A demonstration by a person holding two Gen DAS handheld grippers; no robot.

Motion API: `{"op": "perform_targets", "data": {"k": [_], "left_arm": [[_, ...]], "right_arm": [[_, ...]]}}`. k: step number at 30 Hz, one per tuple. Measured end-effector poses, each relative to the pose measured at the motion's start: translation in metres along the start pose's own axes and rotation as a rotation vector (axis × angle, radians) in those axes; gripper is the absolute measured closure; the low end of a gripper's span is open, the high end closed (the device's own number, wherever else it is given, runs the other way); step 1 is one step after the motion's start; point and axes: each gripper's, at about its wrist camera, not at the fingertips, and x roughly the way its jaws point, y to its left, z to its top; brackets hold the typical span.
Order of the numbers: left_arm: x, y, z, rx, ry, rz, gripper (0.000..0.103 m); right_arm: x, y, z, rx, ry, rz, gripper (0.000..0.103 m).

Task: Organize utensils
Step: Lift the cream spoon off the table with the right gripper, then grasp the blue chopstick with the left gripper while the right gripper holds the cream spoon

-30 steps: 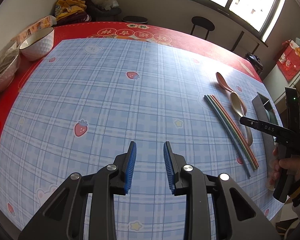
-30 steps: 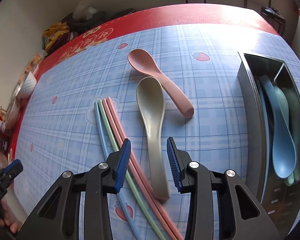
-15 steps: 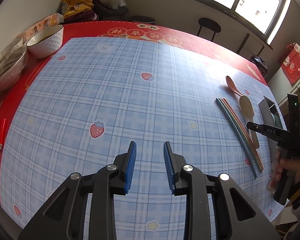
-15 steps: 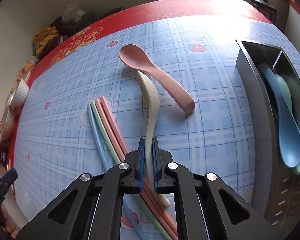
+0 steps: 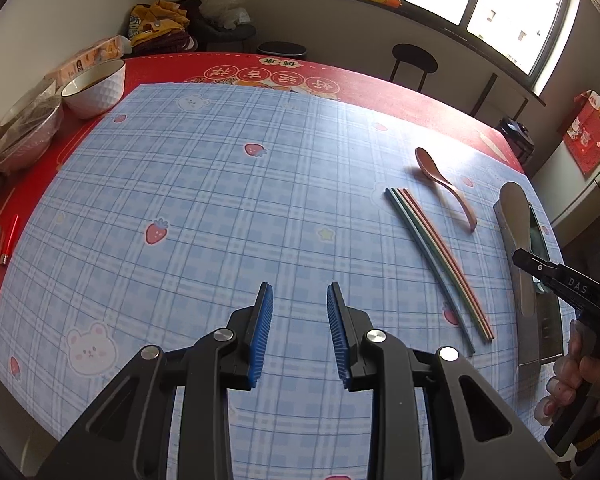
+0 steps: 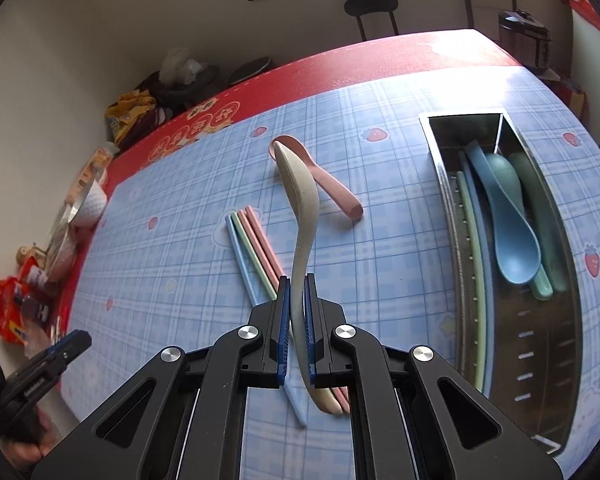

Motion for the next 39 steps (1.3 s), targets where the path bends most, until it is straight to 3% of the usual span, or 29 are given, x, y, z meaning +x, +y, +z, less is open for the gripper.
{"op": "perform_targets", "data": {"k": [5,10,14,20,28,39], "left_arm": [[-0.008,-0.018,-0.019,-0.016,0.007,0.02,0.076],[-0.007,-0.019,-0.014,-0.02,0.019,0.024,0.076],[0.01,-0.026,0.002,-0.006,0.059,-0.013,0.076],[0.039,-0.049,0.021,0.048,0.125,-0.128,0.076],[0.07,-0.094,0.031,0.074,0.163,-0.168,0.076],[0.108,-0.123,0.03,-0.114,0.137,-0.092,0.076]], "right_arm": [[-0.023,-0.012,0.0,-0.021,-0.021,0.023,0.096],[-0.034,-0.021,-0.002,0.017,-0.048,0.043,0.096],[-0.035,-0.026,0.0,0.068,-0.056,0.022,0.096],[-0.041,-0.024,0.007,0.079,-0.078,-0.023,0.096],[-0.045,-0.038,0.011,0.069,-0.084,-0.01,0.096],[-0.038,-0.071,0.032,-0.049,-0.036,0.09,0.096]]}}
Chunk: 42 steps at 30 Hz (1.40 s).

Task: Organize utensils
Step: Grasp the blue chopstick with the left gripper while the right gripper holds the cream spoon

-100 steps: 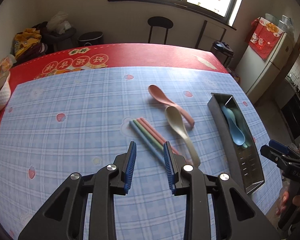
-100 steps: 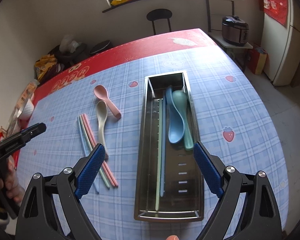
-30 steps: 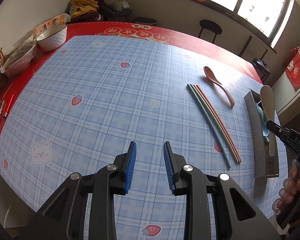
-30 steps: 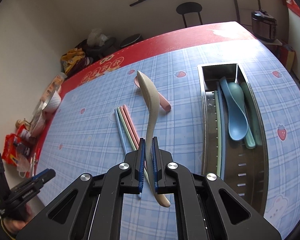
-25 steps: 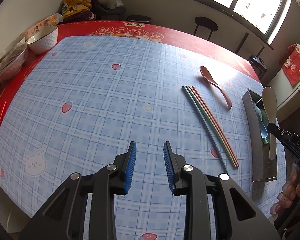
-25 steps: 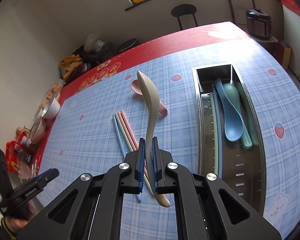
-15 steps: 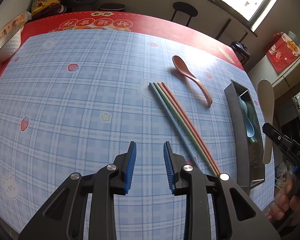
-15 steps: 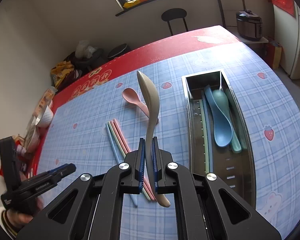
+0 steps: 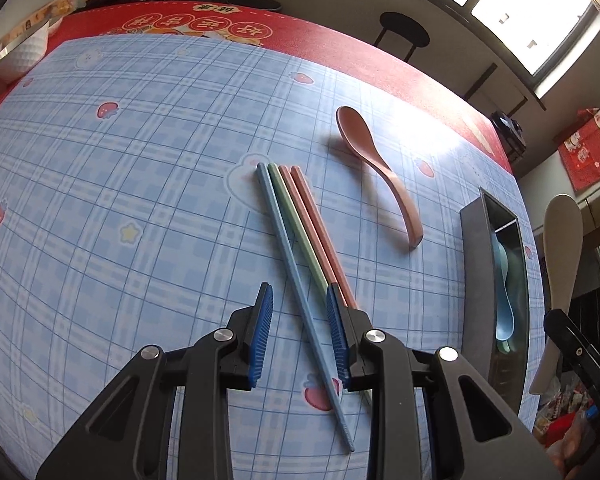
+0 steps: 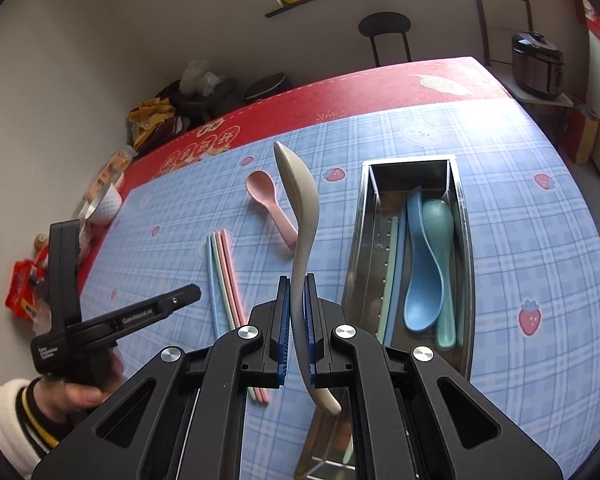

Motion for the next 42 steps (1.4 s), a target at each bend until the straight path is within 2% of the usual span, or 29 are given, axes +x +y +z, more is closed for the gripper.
{"op": "perform_targets", "data": {"k": [5,10,13,22,31,34,38,42], "left_arm": [[0.009,-0.002,-0.002,-0.028,0.001,0.013,0.081],[0.009,0.0,-0.002,-0.062,-0.015,0.023,0.082],[0.011,0.002,-0.002,-0.04,-0.019,0.045,0.082],[0.019,-0.001,0.005,-0.029,-0.02,0.044,0.082],[0.026,-0.011,0.0,0.04,-0.032,0.113,0.086],[0.027,-0.015,-0.002,0.076,-0.029,0.153,0.095],[0.022,-0.005,-0.001,0.067,0.009,0.125,0.097],[-0.003,0.007,0.005,0.083,-0.005,0.133,0.097]], "right_arm": [[0.004,-0.007,0.004,-0.001,-0.009,0.033,0.096],[0.009,-0.009,0.006,-0.013,-0.002,0.062,0.096],[0.012,-0.01,0.008,0.007,-0.02,0.072,0.096],[0.009,-0.008,0.007,0.011,-0.042,0.078,0.096],[-0.001,-0.014,0.006,0.042,-0.052,0.053,0.096],[-0.006,-0.015,0.006,0.061,-0.05,0.041,0.096],[-0.013,-0.011,0.007,0.082,-0.045,0.033,0.096],[-0.017,-0.005,0.007,0.097,-0.038,0.036,0.096]]}}
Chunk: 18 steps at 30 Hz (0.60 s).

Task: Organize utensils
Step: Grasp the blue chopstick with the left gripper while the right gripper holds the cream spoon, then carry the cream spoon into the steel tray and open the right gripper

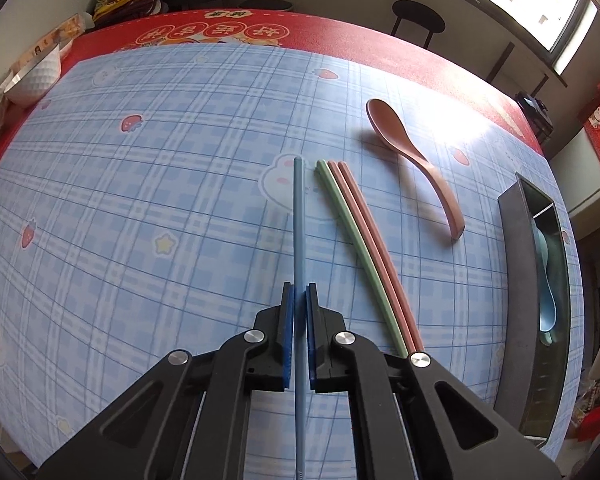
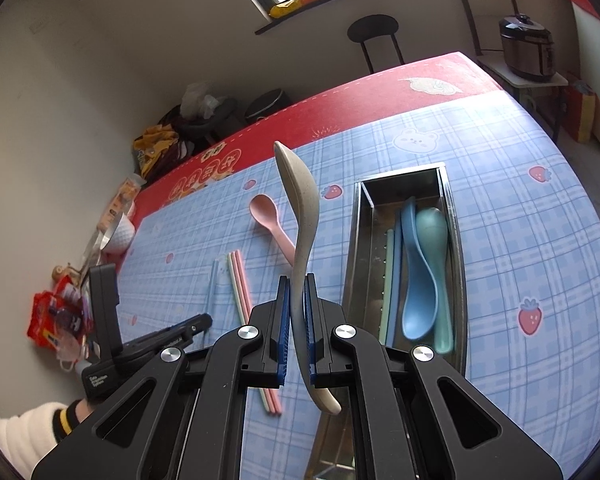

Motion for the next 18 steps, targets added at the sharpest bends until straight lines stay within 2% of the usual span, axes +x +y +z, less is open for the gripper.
{"op": "perform_targets", "data": {"k": [8,13,18], "left_arm": [[-0.061,0.029,0.006,-0.021,-0.066,-0.027,0.097],[-0.082,0.031,-0.004,-0.026,-0.089,-0.071,0.097],[-0.083,0.02,-0.014,-0.002,-0.084,-0.123,0.097]], "right_arm": [[-0.005,0.011,-0.003,0.035,0.008,0.004,0.096],[-0.004,0.005,-0.016,0.04,0.039,-0.044,0.096],[-0.004,-0.017,-0.033,0.093,0.071,-0.123,0.096]]}}
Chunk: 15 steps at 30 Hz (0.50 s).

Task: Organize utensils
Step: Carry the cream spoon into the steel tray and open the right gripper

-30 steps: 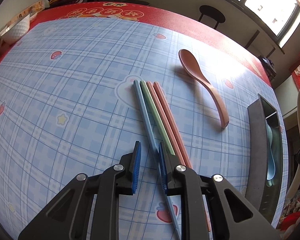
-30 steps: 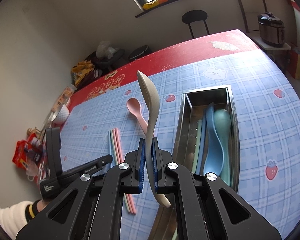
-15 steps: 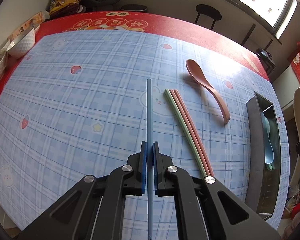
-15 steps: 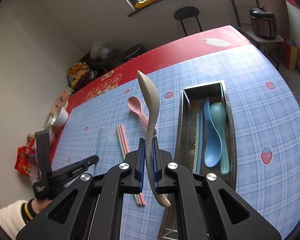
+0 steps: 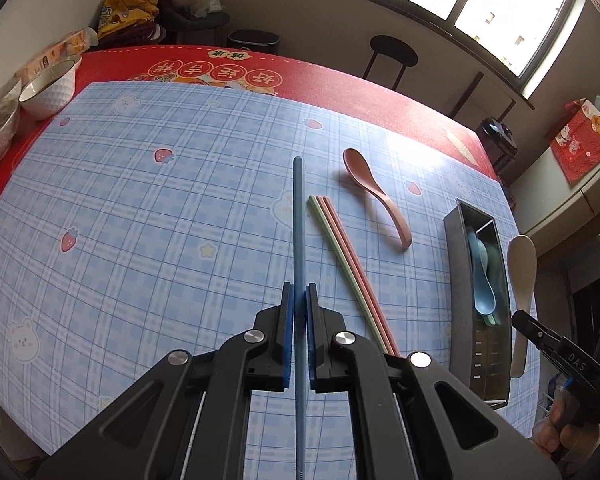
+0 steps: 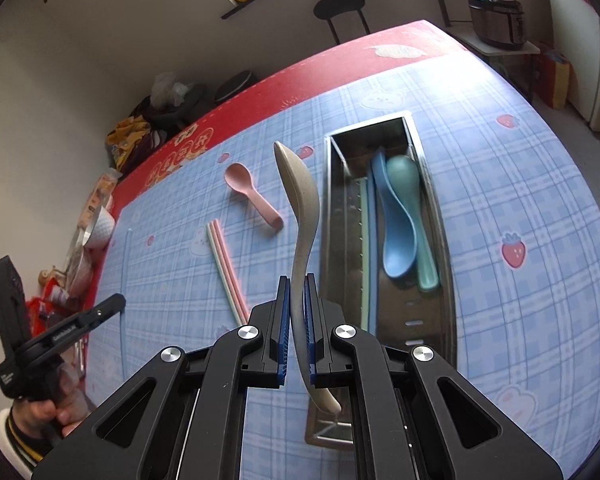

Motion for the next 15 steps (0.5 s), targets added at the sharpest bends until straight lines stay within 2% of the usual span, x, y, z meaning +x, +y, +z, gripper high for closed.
{"op": "perform_targets", "data": {"k": [5,8,10,15], "left_arm": [[0.002,-0.007,-0.004,0.013,-0.015,-0.031,0.097],[0.003,-0.009,-0.01,-0.001,-0.004,-0.068,0.097],[0.005,-0.013,-0.014,0.02,0.003,-0.06,0.097],[-0.002,-0.005,-0.019,-0.013,-0.009,-0.065,0.097]], "right_arm": [[0.0,-0.02,0.009,-0.017,-0.01,-0.128,0.096],[0.002,-0.021,0.018,-0.06,-0.018,-0.178,0.096],[0.003,-0.023,0.024,-0.066,-0.025,-0.205,0.096],[0.02,-0.022,0.039,-0.094,-0.002,-0.258,0.096]]}}
